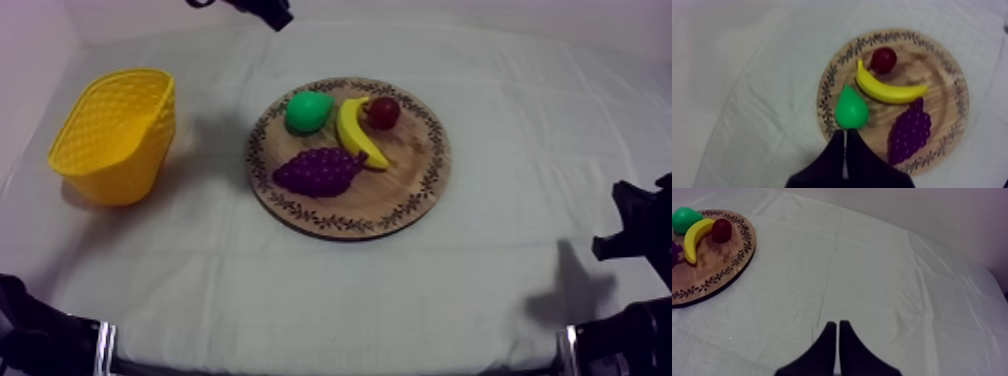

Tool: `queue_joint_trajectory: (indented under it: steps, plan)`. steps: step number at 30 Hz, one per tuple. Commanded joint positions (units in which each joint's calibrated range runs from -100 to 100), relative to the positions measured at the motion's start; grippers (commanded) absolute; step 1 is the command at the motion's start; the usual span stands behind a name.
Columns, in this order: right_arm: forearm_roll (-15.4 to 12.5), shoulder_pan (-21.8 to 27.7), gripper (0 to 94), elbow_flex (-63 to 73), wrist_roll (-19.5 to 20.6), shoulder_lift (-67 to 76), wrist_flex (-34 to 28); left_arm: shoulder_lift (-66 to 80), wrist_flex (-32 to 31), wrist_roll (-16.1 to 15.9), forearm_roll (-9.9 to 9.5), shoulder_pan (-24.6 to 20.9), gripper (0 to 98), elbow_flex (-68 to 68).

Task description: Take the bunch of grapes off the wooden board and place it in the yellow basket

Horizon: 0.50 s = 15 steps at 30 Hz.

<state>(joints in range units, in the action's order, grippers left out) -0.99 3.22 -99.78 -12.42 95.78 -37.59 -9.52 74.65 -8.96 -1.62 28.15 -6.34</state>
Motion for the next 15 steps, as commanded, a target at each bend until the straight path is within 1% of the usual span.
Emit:
queue_joint_trajectory:
  steps: [1, 7, 15]
  plan:
    - [0.0, 0.0, 0.3, 0.0, 0.0, 0.0, 0.0, 0.3, 2.9, -1.2, -0.20, 0.0, 0.0, 0.4]
    - [0.0, 0.0, 0.3, 0.0, 0.0, 0.0, 0.0, 0.9, 5.3, -4.0, -0.11, 0.3, 0.0, 2.9]
    - [0.0, 0.0, 0.3, 0.0, 0.0, 0.0, 0.0, 0.8, 5.8, -6.6, 0.23, 1.1, 0.3, 5.1]
